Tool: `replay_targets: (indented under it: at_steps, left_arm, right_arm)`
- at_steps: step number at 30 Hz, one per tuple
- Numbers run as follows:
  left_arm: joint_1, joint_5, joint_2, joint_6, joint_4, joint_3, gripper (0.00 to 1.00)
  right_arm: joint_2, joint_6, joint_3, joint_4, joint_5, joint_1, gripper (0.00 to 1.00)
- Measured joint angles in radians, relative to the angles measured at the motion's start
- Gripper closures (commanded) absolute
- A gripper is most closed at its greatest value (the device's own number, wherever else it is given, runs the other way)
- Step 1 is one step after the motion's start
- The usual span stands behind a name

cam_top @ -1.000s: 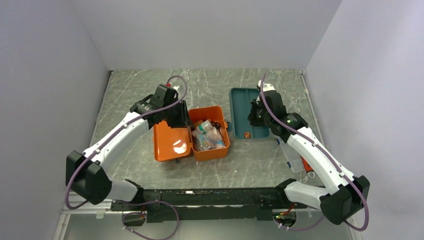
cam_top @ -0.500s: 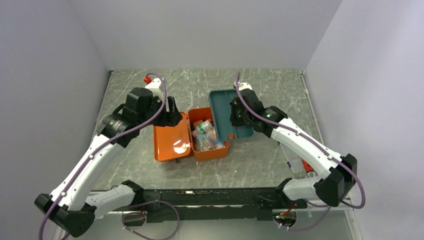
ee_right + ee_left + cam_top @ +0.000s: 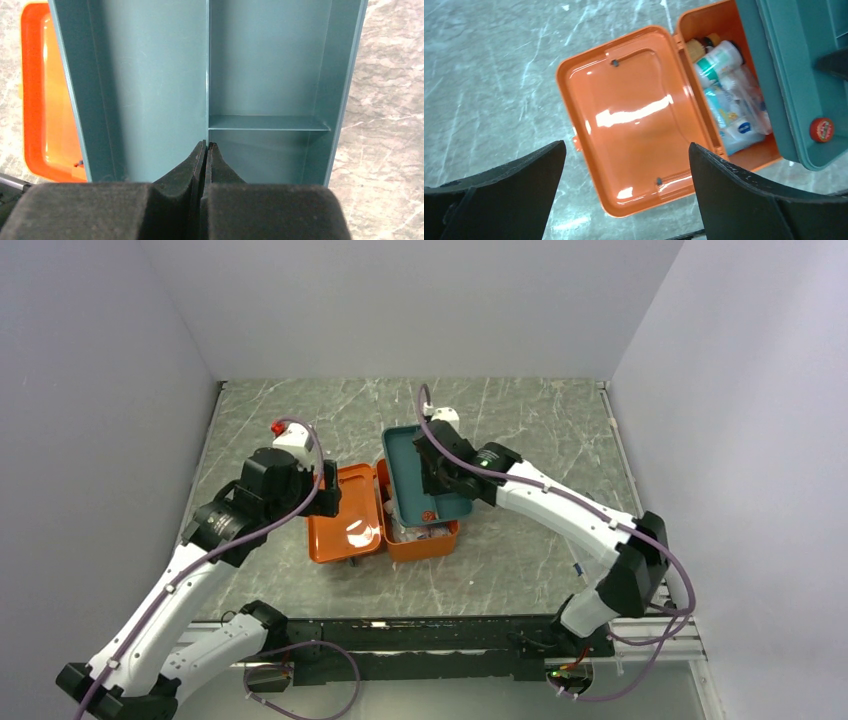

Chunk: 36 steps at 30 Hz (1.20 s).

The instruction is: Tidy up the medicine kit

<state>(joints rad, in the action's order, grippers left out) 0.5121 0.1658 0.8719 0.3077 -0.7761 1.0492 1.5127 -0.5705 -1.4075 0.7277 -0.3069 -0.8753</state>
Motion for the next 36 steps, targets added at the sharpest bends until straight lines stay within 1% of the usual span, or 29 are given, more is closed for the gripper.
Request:
replay_targets:
  at_steps: [7, 15, 24, 36]
  left_arm:
    - [0.000, 0.133, -0.090, 0.000, 0.008, -0.112, 0.01]
    - [0.000, 0.209, -0.219, -0.007, 0.054, -0.202, 0.01]
    - [0.000, 0.242, -0.250, -0.019, 0.076, -0.209, 0.01]
    - [0.000, 0.243, -0.262, -0.030, 0.076, -0.212, 0.01]
  right_arm:
    - [0.113, -0.049, -0.082, 0.039, -0.033, -0.044, 1.00]
    - [0.172, -0.096, -0.095, 0.068, -0.045, -0.066, 1.00]
    - [0.220, -0.130, -0.097, 0.081, -0.050, -0.076, 1.00]
    - [0.246, -0.134, -0.100, 0.097, -0.051, -0.083, 1.00]
